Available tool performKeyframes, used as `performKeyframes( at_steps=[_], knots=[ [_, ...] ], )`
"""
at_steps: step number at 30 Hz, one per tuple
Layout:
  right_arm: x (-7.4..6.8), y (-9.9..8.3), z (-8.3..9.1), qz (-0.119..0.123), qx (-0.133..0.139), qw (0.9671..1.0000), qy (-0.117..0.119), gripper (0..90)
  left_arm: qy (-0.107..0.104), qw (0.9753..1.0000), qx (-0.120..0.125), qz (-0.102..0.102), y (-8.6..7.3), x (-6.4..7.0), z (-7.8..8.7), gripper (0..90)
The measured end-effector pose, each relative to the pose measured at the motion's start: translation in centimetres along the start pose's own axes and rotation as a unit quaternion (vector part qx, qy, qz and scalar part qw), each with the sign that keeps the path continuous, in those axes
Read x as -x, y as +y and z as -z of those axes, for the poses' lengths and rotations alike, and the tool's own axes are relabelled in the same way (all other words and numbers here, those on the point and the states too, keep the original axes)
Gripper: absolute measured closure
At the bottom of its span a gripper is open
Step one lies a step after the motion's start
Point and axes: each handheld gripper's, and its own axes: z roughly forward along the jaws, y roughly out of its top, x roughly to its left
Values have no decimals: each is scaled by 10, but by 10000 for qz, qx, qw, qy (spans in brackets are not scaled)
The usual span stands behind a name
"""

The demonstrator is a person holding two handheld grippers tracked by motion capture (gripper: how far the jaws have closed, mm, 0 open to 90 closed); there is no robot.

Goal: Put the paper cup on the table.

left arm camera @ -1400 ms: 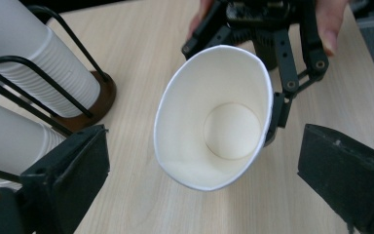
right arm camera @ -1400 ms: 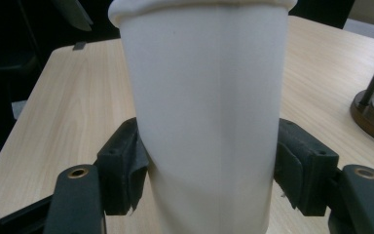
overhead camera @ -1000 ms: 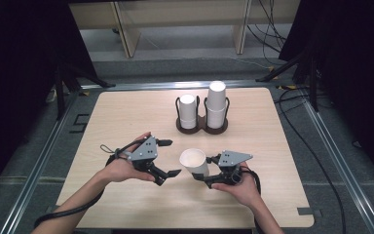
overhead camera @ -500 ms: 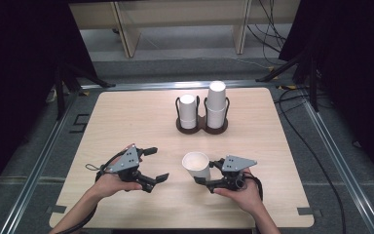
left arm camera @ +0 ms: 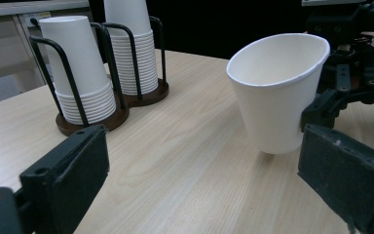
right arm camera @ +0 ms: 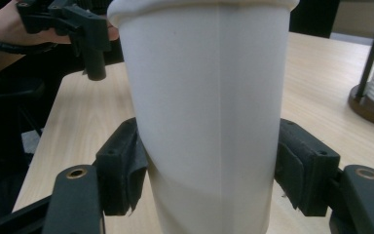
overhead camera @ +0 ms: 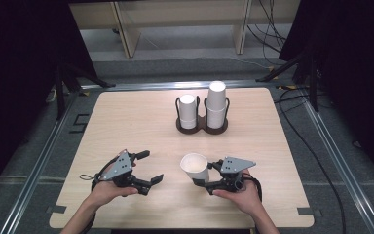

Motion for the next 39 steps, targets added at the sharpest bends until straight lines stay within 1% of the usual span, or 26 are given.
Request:
performKeyframes(
  at_steps=[1, 2, 3, 4, 6, 7, 8, 11, 13, 14, 15, 16, 17, 20, 22, 23, 24, 25, 29, 30, 32, 33, 36, 37, 38, 39],
  knots=[
    [-1, -1, 0, -44, -34, 10000, -13, 337, 10, 10000, 25, 21, -2, 0, 0, 43],
    [-1, -1, 0, 61, -63, 10000, -7, 337, 7, 9998, -47, 184, -5, 2, 1, 43],
    [-3, -1, 0, -45, -95, 9999, 5, 337, 34, 9999, -43, 158, -6, 2, 1, 43],
    [-2, -1, -1, 21, -80, 10000, 55, 337, 65, 9996, 19, 291, -8, 2, 0, 43],
    [-3, -2, -2, 49, -115, 9999, 49, 337, 153, 9996, 20, 219, -10, -2, 1, 43],
    [-4, -2, -4, -10, -14, 10000, -13, 337, 246, 9995, -8, 195, -10, -5, 2, 43],
    [-4, -2, -4, -30, -91, 9999, 109, 337, 286, 9994, 45, 205, -10, -7, 2, 43],
    [-4, 0, -5, 142, -109, 9998, 78, 337, 383, 9991, 26, 151, -10, -10, 4, 43],
    [-5, 1, -4, 81, -191, 9998, 31, 336, 463, 9988, 17, 155, -11, -12, 5, 43],
    [-6, 0, -7, 95, -107, 9999, 0, 336, 489, 9987, 39, 145, -11, -13, 5, 44],
    [-7, -1, -7, -18, -143, 9999, 91, 336, 492, 9986, 128, 151, -12, -14, 4, 44],
    [-7, 0, -6, 41, -211, 9998, 8, 336, 503, 9985, 132, 165, -13, -14, 4, 45],
    [-8, -2, -9, -4, -116, 9999, 58, 336, 527, 9984, 115, 156, -14, -14, 5, 45],
    [-9, -1, -11, 54, -259, 9996, 0, 336, 540, 9985, 38, 126, -14, -12, 8, 45],
    [-11, -1, -13, 76, -282, 9996, -33, 336, 547, 9984, 114, 120, -14, -12, 8, 45],
    [-11, -1, -13, 49, -375, 9993, 83, 336, 537, 9984, 141, 121, -14, -12, 8, 45],
    [-13, -1, -13, 69, -447, 9990, 48, 336, 568, 9983, 48, 119, -14, -12, 10, 45],
    [-14, -1, -14, 78, -435, 9990, 87, 336, 564, 9983, 113, 23, -13, -13, 9, 45],
    [-20, 0, -17, 171, -612, 9978, 184, 335, 574, 9983, 102, -4, -13, -13, 9, 45],
    [-21, -1, -18, 191, -636, 9976, 201, 334, 548, 9983, 195, 14, -14, -13, 7, 45],
    [-23, -1, -21, 294, -676, 9970, 224, 334, 580, 9983, 50, -13, -15, -13, 7, 45],
    [-24, -1, -22, 272, -771, 9963, 249, 335, 539, 9984, 178, 26, -16, -13, 5, 45],
    [-26, -1, -27, 364, -773, 9959, 289, 334, 582, 9983, 58, 12, -16, -13, 6, 45],
    [-27, -1, -27, 291, -837, 9956, 293, 335, 587, 9983, 54, 23, -16, -13, 6, 45],
    [-28, 0, -28, 288, -900, 9950, 318, 334, 916, 9933, -32, -708, -12, -23, 9, 46],
    [-28, 0, -28, 337, -936, 9946, 286, 333, 1113, 9921, 20, -580, -13, -22, 9, 46]
  ],
)
